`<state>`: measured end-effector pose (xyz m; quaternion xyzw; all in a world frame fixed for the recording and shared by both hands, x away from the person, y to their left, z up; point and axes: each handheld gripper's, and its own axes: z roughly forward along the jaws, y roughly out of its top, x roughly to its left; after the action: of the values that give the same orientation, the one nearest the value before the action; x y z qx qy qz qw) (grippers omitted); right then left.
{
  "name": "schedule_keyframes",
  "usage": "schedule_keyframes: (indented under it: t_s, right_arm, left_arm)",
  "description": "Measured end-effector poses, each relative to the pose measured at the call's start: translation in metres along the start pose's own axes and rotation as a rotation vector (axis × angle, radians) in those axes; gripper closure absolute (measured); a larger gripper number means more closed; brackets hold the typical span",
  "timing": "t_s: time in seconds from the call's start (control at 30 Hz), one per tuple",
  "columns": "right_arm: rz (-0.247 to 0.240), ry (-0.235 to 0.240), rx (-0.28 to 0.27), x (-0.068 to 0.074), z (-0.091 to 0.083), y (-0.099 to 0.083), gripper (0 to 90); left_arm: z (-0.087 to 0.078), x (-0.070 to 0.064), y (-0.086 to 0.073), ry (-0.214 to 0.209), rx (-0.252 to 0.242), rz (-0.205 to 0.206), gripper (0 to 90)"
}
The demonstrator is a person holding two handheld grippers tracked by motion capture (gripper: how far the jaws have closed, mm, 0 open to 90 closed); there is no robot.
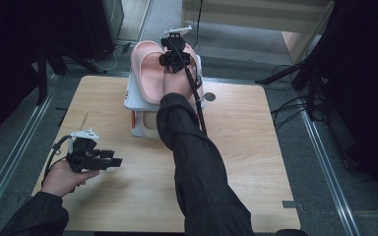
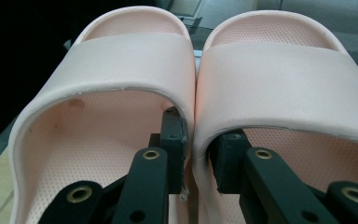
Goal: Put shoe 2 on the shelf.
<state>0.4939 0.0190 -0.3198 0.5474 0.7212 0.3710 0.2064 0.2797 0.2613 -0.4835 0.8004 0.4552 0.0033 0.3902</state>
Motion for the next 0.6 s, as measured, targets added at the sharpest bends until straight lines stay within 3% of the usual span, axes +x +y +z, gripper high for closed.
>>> schedule_keyframes:
  t_s: [0.33,0.6]
  right_arm:
    - [0.062,0.001,-0.010,-0.0028,0.0058,-0.0014,77.7]
    - [0.109,-0.034,-0.029,-0.0050,0.0086,-0.0047,77.3]
  left_arm:
    - [0.0017,0.0002,0.0020,-0.005,0.005,0.006,43.1]
    - [0.0030,-0.0014,0.0045,-0.008,-0.003,0.022,43.2]
